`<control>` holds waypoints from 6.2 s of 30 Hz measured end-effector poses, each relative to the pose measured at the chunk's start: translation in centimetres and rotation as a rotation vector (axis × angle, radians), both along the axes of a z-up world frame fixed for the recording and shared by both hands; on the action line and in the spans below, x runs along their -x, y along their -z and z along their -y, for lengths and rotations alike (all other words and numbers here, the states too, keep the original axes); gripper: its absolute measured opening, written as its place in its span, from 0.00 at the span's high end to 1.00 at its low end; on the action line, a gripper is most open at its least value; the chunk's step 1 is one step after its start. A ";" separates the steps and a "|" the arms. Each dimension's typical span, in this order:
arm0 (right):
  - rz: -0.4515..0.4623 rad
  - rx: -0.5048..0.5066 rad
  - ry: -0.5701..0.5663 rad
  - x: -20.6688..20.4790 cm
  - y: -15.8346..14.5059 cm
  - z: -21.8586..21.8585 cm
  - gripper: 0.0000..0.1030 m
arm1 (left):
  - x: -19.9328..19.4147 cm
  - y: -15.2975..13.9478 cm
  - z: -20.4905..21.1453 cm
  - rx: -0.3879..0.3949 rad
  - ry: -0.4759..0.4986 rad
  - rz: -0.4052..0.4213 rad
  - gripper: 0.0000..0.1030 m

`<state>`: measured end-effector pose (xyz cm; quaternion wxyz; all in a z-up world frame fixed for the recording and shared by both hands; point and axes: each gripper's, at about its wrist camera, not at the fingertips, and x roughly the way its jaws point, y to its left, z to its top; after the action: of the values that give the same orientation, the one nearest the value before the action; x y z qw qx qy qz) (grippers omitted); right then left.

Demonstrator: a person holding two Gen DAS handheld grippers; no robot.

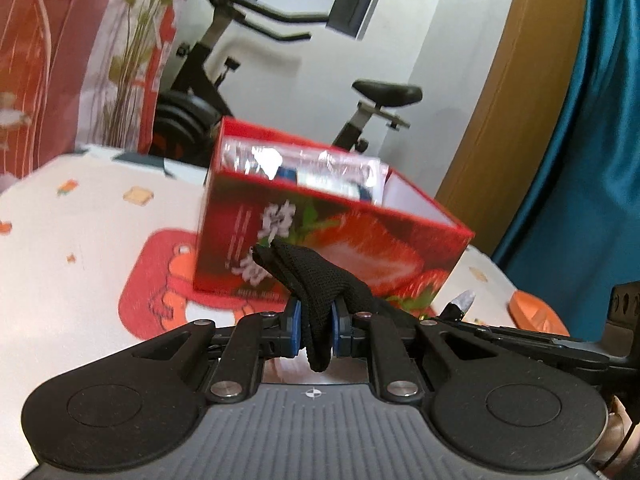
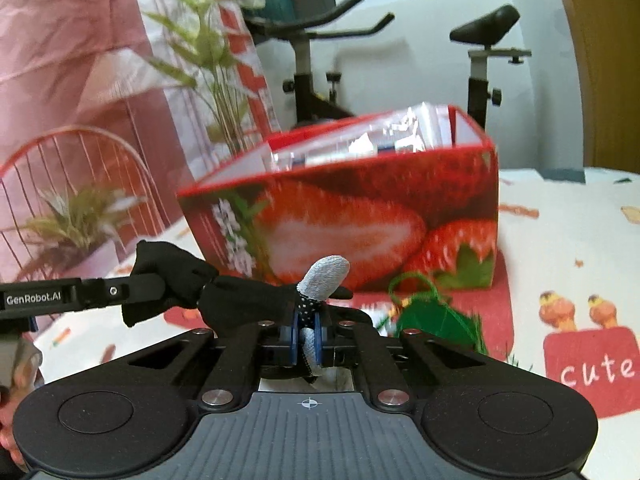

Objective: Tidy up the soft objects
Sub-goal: 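Lift the black glove with both tools and carry it over the red box, then lower the glove into the red box and open both tools, then move both open tools down onto the white packet beside the box, then close both tools on the white packet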

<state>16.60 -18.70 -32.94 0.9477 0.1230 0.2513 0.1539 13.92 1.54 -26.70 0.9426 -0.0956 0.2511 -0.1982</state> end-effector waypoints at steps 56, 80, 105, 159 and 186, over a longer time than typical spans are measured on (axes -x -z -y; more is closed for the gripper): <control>-0.193 0.114 0.048 -19.1 -4.7 2.0 0.90 | -16.2 -5.1 3.2 -0.249 0.069 -0.098 0.50; -0.069 0.152 0.119 -11.8 -8.7 3.0 0.00 | -9.8 -7.5 2.6 -0.244 -0.104 -0.040 0.00; -0.032 0.128 0.036 -1.1 -1.8 -0.9 0.22 | -2.7 -1.8 1.3 -0.321 -0.181 -0.140 0.00; -0.101 0.137 -0.065 -3.6 4.5 -1.9 0.42 | -4.1 5.6 2.4 -0.118 -0.018 -0.344 0.41; -0.104 0.080 -0.089 -3.7 4.5 -1.3 0.40 | -3.8 5.9 3.4 -0.152 0.021 -0.322 0.53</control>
<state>20.31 -17.41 -37.47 0.9297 0.0814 0.3113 0.1792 17.74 -1.90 -32.59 0.8926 -0.0519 0.4142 -0.1704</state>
